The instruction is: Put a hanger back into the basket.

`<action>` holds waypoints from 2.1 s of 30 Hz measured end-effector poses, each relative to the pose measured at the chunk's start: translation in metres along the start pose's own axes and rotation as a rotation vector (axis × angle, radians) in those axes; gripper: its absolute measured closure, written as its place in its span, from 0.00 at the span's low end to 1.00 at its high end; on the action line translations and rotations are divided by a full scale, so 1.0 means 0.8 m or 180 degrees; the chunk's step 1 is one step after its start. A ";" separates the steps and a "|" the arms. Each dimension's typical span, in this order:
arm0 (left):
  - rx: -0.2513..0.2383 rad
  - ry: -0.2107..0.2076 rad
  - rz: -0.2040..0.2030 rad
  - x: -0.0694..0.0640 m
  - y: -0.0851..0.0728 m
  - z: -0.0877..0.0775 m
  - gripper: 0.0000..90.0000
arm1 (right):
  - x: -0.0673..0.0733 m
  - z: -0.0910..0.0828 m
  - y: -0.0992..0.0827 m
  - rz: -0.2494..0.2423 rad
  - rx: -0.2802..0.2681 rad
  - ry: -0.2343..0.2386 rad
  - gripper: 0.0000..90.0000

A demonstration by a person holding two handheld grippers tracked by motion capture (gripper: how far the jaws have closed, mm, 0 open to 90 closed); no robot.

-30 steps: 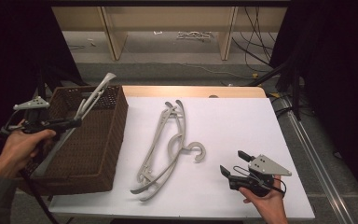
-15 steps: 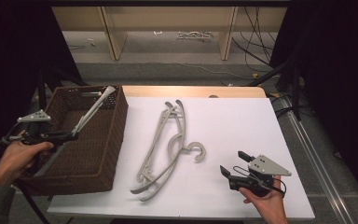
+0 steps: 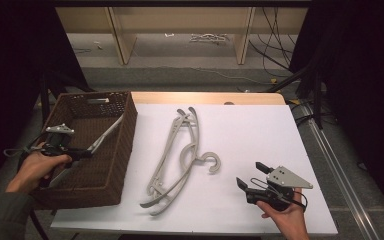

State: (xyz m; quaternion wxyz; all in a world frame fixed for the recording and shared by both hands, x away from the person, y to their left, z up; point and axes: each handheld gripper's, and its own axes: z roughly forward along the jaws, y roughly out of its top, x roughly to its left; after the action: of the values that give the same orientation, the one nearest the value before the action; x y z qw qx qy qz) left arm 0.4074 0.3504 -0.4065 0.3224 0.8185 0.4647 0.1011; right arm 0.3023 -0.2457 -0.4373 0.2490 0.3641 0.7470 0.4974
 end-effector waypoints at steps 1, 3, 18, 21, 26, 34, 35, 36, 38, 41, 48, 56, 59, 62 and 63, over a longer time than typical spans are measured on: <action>0.0001 -0.0007 -0.0014 -0.001 -0.002 0.004 0.88 | 0.000 0.000 0.000 -0.0001 0.0002 -0.0001 0.21; 0.0051 -0.0037 -0.0026 -0.002 -0.004 0.010 0.87 | 0.000 0.000 0.000 0.0000 0.0003 0.0001 0.21; -0.0233 0.0168 -0.0142 -0.023 0.013 -0.023 0.49 | 0.000 -0.001 0.001 -0.0009 0.0040 -0.0018 0.21; -0.0419 0.0260 -0.0132 -0.037 0.024 -0.039 0.41 | 0.000 0.000 0.000 0.0001 0.0008 -0.0004 0.21; -0.1062 0.0293 -0.0223 -0.076 0.038 -0.055 0.35 | 0.000 -0.001 0.001 -0.0006 0.0028 -0.0012 0.21; -0.1451 0.0151 -0.0094 -0.144 0.045 -0.057 0.29 | 0.001 0.000 0.000 -0.0008 -0.0015 -0.0005 0.21; -0.1545 0.0149 -0.0054 -0.160 0.046 -0.055 0.29 | 0.001 0.000 0.000 -0.0006 -0.0014 -0.0002 0.21; -0.1545 0.0149 -0.0054 -0.160 0.046 -0.055 0.28 | 0.001 0.000 0.000 -0.0006 -0.0014 -0.0002 0.21; -0.1592 0.0094 0.0010 -0.173 0.047 -0.053 0.28 | 0.001 0.000 0.001 -0.0002 0.0000 -0.0008 0.21; -0.1703 0.0001 0.0138 -0.195 0.048 -0.048 0.25 | 0.001 -0.001 0.001 -0.0013 -0.0024 -0.0005 0.21; -0.2010 -0.0261 0.0127 -0.222 0.035 -0.026 0.22 | 0.001 -0.001 0.001 -0.0035 -0.0042 -0.0020 0.21; -0.1827 -0.0316 0.0372 -0.248 0.029 0.001 0.19 | 0.000 -0.005 0.002 -0.0043 -0.0069 -0.0023 0.21; -0.1748 -0.0325 0.0449 -0.260 0.027 0.017 0.19 | -0.001 -0.006 0.001 -0.0049 -0.0101 -0.0043 0.21; -0.1728 -0.0352 0.0448 -0.263 0.027 0.025 0.19 | -0.003 -0.008 -0.001 -0.0037 -0.0054 -0.0029 0.21; -0.1709 -0.0348 0.0475 -0.264 0.027 0.029 0.19 | -0.003 -0.008 -0.001 -0.0052 -0.0088 -0.0045 0.21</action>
State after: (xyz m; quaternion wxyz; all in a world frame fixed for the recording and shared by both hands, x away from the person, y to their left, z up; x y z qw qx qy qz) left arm 0.3175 0.1580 -0.3828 0.5439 0.7399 0.3417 0.1998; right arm 0.2991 -0.2515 -0.4358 0.2634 0.3580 0.7412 0.5031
